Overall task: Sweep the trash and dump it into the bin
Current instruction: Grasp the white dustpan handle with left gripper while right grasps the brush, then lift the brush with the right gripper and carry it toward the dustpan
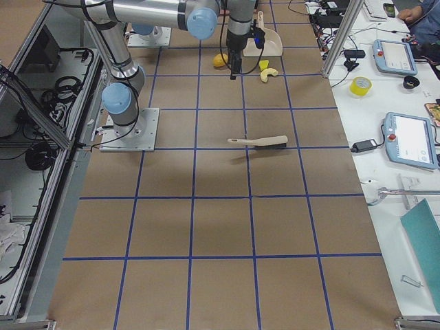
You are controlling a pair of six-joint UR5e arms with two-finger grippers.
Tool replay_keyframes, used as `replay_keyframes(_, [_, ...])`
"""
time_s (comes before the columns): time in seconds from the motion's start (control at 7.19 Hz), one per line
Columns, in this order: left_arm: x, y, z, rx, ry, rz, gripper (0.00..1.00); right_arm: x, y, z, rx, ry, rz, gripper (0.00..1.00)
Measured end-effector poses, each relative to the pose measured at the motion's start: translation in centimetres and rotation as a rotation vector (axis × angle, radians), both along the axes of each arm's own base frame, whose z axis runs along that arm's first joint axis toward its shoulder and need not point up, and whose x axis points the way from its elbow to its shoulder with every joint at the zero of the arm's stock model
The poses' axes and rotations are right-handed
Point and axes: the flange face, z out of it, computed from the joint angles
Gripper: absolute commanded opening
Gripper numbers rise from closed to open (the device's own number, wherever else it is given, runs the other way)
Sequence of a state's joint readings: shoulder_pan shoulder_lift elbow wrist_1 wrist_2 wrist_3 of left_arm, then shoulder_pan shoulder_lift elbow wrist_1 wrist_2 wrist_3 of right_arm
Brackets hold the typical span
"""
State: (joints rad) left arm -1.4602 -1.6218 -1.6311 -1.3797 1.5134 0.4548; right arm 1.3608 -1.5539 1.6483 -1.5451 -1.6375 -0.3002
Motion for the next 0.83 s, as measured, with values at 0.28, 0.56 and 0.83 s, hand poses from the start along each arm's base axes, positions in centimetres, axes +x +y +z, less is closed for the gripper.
replay_keyframes(0.28, [3.6, -2.9, -3.1, -0.005, -0.016, -0.247, 0.99, -8.2, -3.3, -6.5, 0.063, 0.004, 0.057, 0.99])
replay_keyframes(0.56, [6.4, -6.1, -6.4, -0.052, -0.064, -0.576, 0.98, -12.9, -4.7, -13.6, 0.091, -0.011, 0.110, 0.96])
replay_keyframes(0.83, [8.1, -9.4, -9.7, -0.098, -0.123, -0.878, 0.98, -13.7, -3.4, -19.6, 0.078, -0.014, 0.109, 0.81])
